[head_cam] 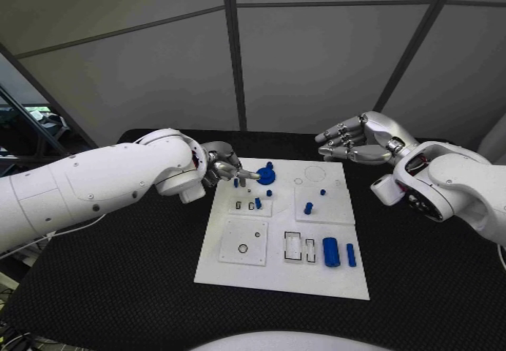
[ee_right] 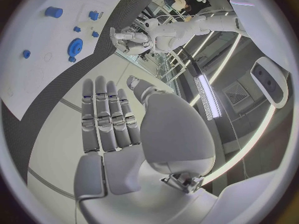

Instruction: Assemble the parts on the task board

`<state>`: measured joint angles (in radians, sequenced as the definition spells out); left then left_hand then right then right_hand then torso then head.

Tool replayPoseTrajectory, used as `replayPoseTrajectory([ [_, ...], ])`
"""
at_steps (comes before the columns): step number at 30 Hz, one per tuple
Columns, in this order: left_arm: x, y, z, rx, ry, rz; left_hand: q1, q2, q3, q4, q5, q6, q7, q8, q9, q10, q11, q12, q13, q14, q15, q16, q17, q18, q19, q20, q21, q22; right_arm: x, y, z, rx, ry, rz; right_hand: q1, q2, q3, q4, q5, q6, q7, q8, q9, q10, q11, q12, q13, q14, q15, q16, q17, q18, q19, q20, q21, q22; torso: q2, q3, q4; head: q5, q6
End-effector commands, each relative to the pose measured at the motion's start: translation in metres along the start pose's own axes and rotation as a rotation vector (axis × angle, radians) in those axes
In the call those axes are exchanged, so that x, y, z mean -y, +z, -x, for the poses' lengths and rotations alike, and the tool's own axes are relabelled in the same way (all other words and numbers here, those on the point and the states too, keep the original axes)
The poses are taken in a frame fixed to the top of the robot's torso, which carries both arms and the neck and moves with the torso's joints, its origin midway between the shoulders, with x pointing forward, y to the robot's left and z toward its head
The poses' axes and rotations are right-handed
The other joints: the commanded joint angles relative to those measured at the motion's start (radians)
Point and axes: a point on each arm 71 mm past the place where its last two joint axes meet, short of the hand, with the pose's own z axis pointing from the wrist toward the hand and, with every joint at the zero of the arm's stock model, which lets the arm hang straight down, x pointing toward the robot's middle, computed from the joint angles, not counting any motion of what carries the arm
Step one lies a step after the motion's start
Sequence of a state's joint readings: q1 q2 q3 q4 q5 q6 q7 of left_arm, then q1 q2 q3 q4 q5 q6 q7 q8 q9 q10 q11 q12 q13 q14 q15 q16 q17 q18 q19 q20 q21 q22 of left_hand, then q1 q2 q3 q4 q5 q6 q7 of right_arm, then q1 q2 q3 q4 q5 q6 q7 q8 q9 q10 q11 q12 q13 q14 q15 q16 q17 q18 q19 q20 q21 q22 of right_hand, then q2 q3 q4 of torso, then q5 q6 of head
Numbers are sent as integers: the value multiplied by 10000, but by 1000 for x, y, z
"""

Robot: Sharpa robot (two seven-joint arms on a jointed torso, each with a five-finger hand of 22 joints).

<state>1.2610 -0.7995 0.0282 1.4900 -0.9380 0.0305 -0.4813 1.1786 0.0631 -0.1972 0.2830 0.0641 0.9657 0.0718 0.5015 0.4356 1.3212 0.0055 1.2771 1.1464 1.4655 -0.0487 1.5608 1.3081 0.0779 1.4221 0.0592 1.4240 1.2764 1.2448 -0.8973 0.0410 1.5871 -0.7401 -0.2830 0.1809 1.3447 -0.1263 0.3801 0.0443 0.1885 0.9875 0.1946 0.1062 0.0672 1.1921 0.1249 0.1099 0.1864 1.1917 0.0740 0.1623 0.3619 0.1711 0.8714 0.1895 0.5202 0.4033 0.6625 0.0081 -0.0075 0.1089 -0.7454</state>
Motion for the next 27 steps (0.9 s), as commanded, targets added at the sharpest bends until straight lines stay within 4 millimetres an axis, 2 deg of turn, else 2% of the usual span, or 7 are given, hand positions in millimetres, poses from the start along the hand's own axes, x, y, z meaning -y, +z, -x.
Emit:
replayPoseTrajectory([
  [1, 0, 6, 0, -38, 1646, 1430, -140, 18, -71, 60, -54, -125, 33, 80, 99, -54, -15, -88, -137, 1018, -68, 21, 2524, -165, -64, -33, -57, -134, 1, 1, 9, 680, 465, 50, -68, -56, -56, -25, 73, 31, 39, -98, 3, 70, -2, -174, -240, 67, 50, -249, -167, 114, 119, 9, -240, -169, -53, 40, 18, 22, -34],
  [9, 12, 19, -8, -212, 2154, 1837, -232, 27, -165, 77, -55, -196, 43, 109, 200, -100, -4, -133, -171, 1016, -60, 17, 2520, -199, 17, -28, 27, 44, 5, 3, 16, 1056, 378, -126, -129, -66, -193, -5, 127, -59, 99, -216, 1, 6, 81, -363, -530, 71, 126, -574, -378, 104, 195, 74, -596, -415, -67, 51, 1, 27, -69],
  [12, 14, 22, -11, -330, 2303, 1939, -250, 36, -181, 77, -54, -199, 42, 123, 225, -67, -5, -94, -113, 1018, -59, 20, 2524, -215, 58, -27, 68, 126, 6, 4, 17, 1116, 362, -180, -135, -66, -221, -4, 144, -75, 110, -233, 2, -20, 103, -391, -582, 58, 142, -636, -417, 101, 200, 89, -668, -463, -57, 39, 16, 19, -67],
  [15, 16, 26, -14, -364, 2450, 1993, -271, 64, -196, 74, -47, -204, 38, 143, 263, -75, -6, -104, -123, 1016, -60, 17, 2520, -219, 68, -27, 79, 148, 6, 5, 17, 1153, 354, -210, -186, -62, -284, 28, 118, -93, 126, -252, 3, -42, 124, -410, -644, 64, 162, -702, -462, 101, 220, 109, -759, -525, -51, 41, -2, 25, -78],
  [18, 20, 30, -17, -401, 2605, 2015, -273, 74, -196, 73, -43, -206, 38, 146, 271, -76, -7, -105, -123, 1016, -60, 16, 2519, -221, 73, -27, 84, 158, 7, 6, 17, 1173, 344, -230, -200, -63, -310, 36, 111, -99, 131, -258, 4, -57, 131, -418, -669, 65, 170, -728, -479, 101, 229, 117, -794, -549, -36, 26, 21, 22, -78],
  [23, 24, 37, -24, -653, 2888, 2092, -298, 119, -213, 71, -34, -227, 39, 168, 323, -114, -6, -145, -172, 1000, -59, -21, 2471, -213, 53, -26, 68, 127, 5, 8, 15, 1096, 308, -217, -216, -45, -355, 51, 117, -120, 145, -273, 4, -97, 151, -432, -722, 60, 187, -784, -517, 102, 248, 133, -870, -602, -53, 49, 4, 39, -155],
  [27, 27, 39, -28, -826, 2903, 2045, -302, 130, -218, 68, -33, -236, 40, 174, 339, -112, -6, -140, -162, 998, -58, -25, 2466, -214, 54, -26, 70, 130, 5, 8, 14, 1070, 273, -232, -231, -33, -389, 64, 120, -135, 154, -283, 4, -120, 162, -435, -756, 57, 197, -821, -543, 102, 262, 143, -922, -638, -29, 20, 1, 57, -141],
])
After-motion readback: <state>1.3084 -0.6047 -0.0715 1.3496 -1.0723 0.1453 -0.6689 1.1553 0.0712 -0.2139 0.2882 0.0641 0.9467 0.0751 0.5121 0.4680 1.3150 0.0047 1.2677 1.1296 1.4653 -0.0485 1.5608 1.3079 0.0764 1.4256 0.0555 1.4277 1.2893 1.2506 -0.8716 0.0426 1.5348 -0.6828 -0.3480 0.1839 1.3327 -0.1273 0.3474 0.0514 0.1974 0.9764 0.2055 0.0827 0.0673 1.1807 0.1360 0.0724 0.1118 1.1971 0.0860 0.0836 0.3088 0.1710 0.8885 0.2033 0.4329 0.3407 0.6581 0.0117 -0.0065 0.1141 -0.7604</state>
